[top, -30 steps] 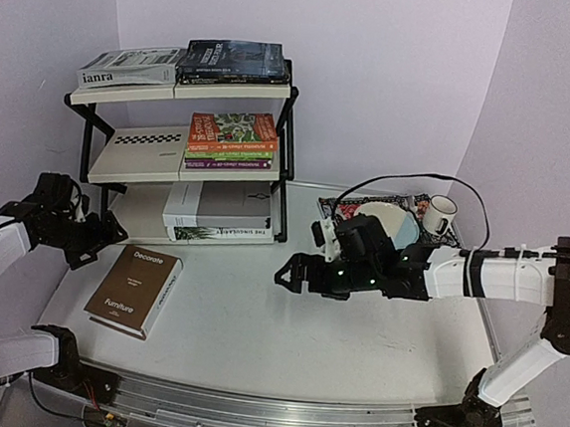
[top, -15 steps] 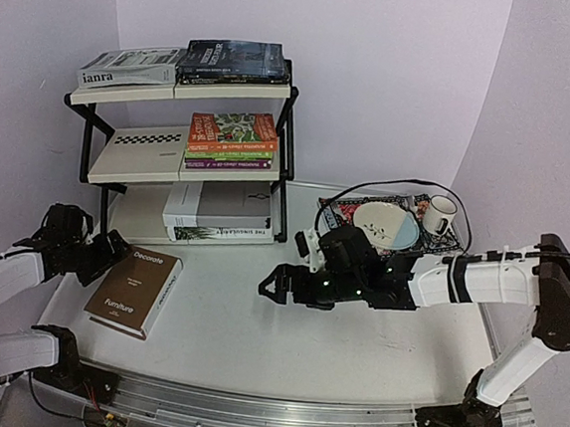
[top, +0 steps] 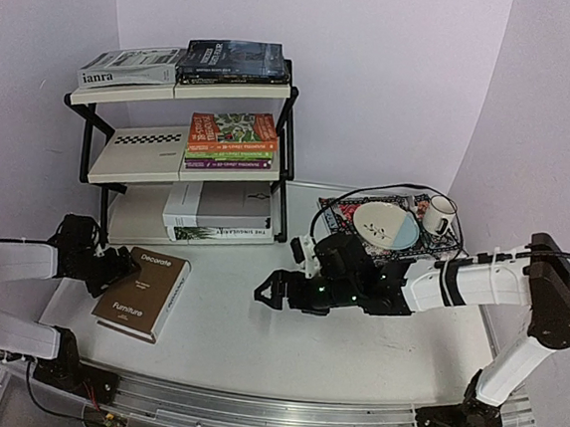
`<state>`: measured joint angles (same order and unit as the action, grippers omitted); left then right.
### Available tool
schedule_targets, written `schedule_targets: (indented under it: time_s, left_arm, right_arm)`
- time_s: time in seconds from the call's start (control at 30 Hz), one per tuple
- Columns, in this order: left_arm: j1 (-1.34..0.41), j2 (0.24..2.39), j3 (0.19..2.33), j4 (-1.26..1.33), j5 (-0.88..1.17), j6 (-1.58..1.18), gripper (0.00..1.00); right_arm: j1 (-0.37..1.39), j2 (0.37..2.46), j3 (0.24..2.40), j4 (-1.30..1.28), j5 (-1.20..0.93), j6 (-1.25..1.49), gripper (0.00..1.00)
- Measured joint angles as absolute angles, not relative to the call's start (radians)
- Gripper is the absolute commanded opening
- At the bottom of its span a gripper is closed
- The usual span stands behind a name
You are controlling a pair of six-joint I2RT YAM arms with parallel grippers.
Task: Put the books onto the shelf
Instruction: Move the book to the center of the board.
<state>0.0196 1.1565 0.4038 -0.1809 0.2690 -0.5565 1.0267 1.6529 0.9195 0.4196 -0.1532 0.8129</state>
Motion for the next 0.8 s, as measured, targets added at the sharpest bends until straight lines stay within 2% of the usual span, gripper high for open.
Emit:
schedule_targets:
  time_s: [0.27,0.53,0.7,0.8]
  left_arm:
    - [0.017,1.168,0.403,-0.117,0.502,-0.552,0.55]
    - [-0.012,1.267,0.396,-0.006,0.677,-0.563,0.5]
    - [-0.095,1.339,0.396,0.033,0.722,-0.575,0.35]
    - [-0.157,1.377,0.404,0.042,0.734,-0.579,0.19]
  right_arm:
    - [1.028,1.714,0.92,0.45,-0.215,0.816,0.98]
    - [1.029,1.739,0.915,0.513,-0.256,0.862,0.98]
    - [1.038,1.774,0.912,0.571,-0.262,0.906,0.98]
    - [1.05,1.802,0.912,0.585,-0.27,0.927,0.98]
